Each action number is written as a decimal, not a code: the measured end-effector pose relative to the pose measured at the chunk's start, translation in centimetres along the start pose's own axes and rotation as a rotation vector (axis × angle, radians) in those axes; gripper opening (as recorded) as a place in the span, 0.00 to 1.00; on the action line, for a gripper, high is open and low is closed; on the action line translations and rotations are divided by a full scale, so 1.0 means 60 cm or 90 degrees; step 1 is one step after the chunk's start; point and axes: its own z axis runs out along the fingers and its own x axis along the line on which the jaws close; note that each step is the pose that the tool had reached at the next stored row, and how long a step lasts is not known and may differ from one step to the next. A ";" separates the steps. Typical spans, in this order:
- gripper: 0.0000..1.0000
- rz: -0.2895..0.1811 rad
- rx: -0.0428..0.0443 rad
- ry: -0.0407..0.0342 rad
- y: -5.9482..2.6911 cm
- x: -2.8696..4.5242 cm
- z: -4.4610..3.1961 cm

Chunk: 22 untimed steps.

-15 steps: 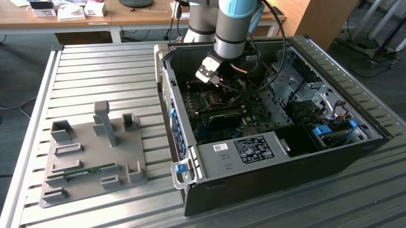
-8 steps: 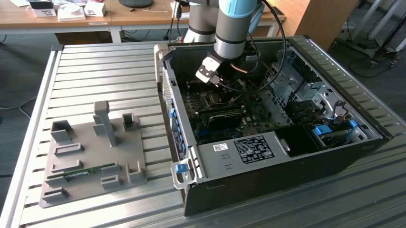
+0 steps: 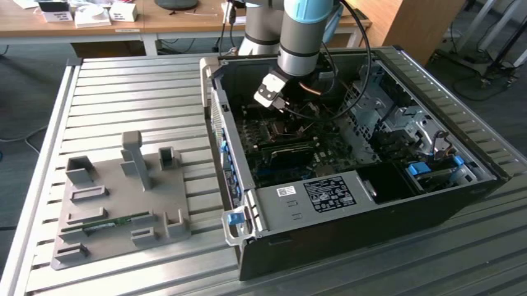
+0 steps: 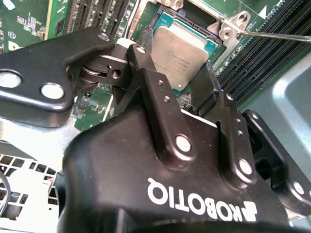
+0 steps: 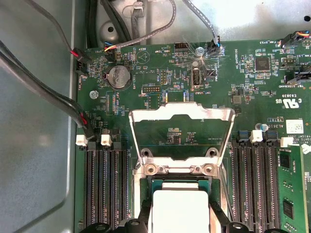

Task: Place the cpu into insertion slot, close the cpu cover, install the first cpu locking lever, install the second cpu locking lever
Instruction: 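Place the cpu into insertion slot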

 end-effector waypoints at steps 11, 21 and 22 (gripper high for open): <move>0.61 0.000 0.0000 0.0000 0.000 0.000 0.000; 0.67 0.000 0.0000 0.0007 0.000 0.000 0.000; 0.67 0.000 0.0000 0.0008 0.000 0.000 0.000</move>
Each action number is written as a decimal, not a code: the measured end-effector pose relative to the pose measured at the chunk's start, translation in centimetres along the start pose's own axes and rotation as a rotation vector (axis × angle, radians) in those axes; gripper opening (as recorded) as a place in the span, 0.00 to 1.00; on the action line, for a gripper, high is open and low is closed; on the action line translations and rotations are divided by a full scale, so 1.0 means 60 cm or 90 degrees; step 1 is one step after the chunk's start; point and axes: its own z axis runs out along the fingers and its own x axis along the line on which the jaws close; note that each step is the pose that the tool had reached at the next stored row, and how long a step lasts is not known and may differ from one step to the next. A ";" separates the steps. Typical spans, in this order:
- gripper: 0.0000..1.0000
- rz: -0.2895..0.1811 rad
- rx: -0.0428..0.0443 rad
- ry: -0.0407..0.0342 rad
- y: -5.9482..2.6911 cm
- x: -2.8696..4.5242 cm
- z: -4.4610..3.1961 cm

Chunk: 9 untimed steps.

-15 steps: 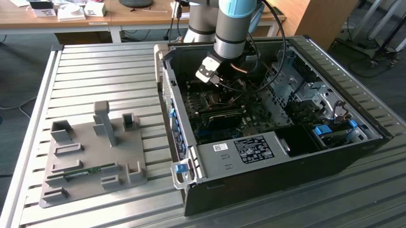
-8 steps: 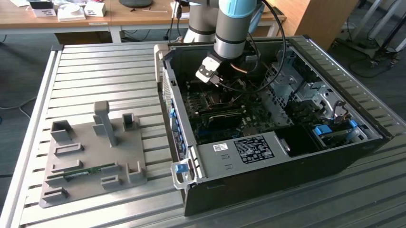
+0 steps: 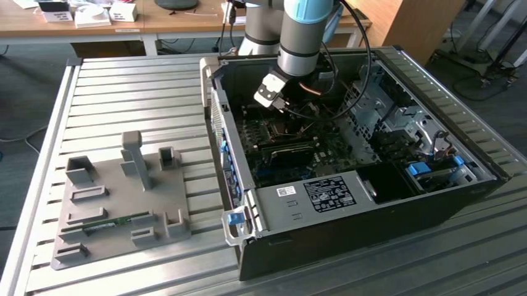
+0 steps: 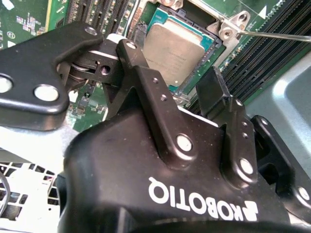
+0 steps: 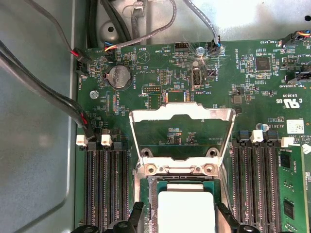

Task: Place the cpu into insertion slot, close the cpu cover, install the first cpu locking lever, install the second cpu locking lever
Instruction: 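Place the cpu into insertion slot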

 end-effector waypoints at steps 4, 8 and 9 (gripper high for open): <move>0.67 0.000 0.0000 -0.0017 0.000 0.000 0.001; 0.67 0.000 -0.0001 -0.0018 0.000 0.000 0.001; 0.67 0.000 0.0000 -0.0018 0.000 0.000 0.001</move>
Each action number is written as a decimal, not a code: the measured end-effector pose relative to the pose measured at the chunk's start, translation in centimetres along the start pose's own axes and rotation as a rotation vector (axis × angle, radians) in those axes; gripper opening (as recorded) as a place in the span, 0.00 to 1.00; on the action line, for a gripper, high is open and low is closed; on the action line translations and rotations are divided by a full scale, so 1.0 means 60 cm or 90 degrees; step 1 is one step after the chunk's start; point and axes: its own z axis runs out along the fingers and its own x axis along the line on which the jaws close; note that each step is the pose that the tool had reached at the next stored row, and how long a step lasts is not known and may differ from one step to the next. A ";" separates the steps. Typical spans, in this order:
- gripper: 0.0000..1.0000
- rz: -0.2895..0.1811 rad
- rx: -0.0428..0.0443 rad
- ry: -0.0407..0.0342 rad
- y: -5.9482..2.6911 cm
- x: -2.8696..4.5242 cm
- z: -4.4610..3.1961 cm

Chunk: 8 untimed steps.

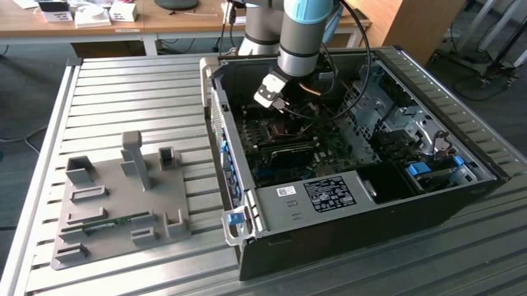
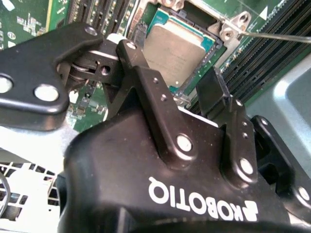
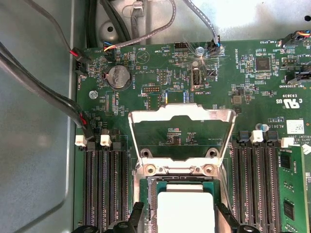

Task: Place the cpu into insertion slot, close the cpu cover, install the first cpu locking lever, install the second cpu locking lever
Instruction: 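Place the cpu into insertion slot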

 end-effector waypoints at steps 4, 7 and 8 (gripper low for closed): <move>0.67 0.000 0.0000 0.0000 0.000 0.000 0.000; 0.60 0.000 0.0002 -0.0004 0.000 0.000 0.000; 0.54 0.000 0.0001 -0.0003 0.000 0.000 0.000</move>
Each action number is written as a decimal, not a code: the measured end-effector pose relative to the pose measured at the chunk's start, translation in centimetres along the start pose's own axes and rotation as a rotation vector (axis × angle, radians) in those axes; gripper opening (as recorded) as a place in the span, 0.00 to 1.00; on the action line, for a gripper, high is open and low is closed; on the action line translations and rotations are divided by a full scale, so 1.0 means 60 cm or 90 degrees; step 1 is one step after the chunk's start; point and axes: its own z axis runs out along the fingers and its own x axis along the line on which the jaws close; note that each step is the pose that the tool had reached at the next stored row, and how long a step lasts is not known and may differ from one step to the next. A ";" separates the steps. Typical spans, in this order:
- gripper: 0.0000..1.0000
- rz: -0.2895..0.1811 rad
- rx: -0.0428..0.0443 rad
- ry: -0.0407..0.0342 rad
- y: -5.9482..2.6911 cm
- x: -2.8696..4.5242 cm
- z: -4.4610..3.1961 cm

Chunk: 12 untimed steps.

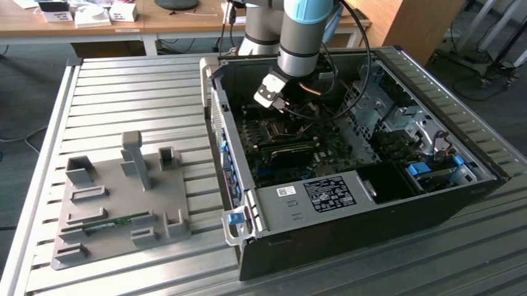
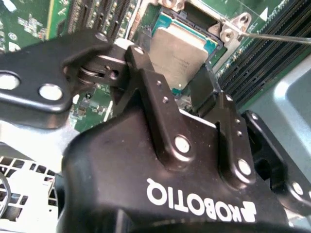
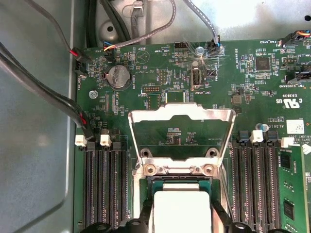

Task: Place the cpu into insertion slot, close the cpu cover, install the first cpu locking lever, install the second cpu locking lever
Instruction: 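Place the cpu into insertion slot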

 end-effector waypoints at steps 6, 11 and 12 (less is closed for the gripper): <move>0.54 0.000 -0.0001 0.0003 0.000 0.000 0.000; 0.54 0.000 -0.0002 0.0004 0.000 0.000 -0.003; 0.54 0.000 -0.0002 0.0004 0.000 0.000 -0.004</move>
